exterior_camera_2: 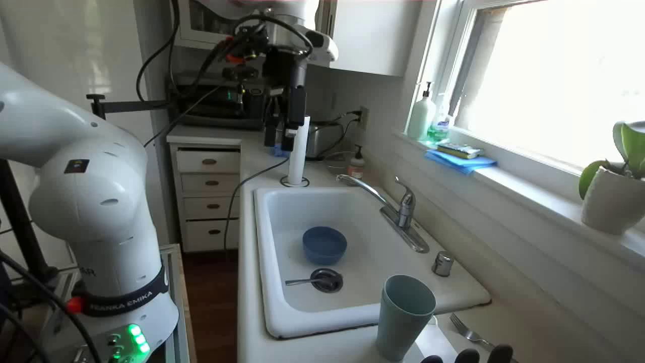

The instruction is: Take the paper towel roll off its holder and put it on the countertop

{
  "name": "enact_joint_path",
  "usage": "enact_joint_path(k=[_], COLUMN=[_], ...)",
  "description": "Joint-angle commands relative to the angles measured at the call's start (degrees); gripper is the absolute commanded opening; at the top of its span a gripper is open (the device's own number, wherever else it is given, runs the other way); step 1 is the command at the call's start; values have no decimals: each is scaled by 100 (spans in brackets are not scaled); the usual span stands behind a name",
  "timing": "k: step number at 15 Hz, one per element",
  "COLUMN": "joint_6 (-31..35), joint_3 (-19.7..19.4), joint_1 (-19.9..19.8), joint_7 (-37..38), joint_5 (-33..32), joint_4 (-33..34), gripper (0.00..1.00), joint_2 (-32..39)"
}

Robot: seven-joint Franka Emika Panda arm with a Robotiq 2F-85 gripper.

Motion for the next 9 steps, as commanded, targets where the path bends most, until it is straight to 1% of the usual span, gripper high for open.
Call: enact_joint_path(k=[1, 6, 7, 9], joint_6=[-22, -22, 9, 300], joint_3=[-87, -87, -80, -58], joint_1=[123, 123, 114, 98], joint_7=[70, 70, 42, 69], joint_5=[-53, -53, -99, -174], joint_4=[13, 14, 94, 260], gripper=[100, 100, 100, 100], joint_2=[17, 17, 204, 490])
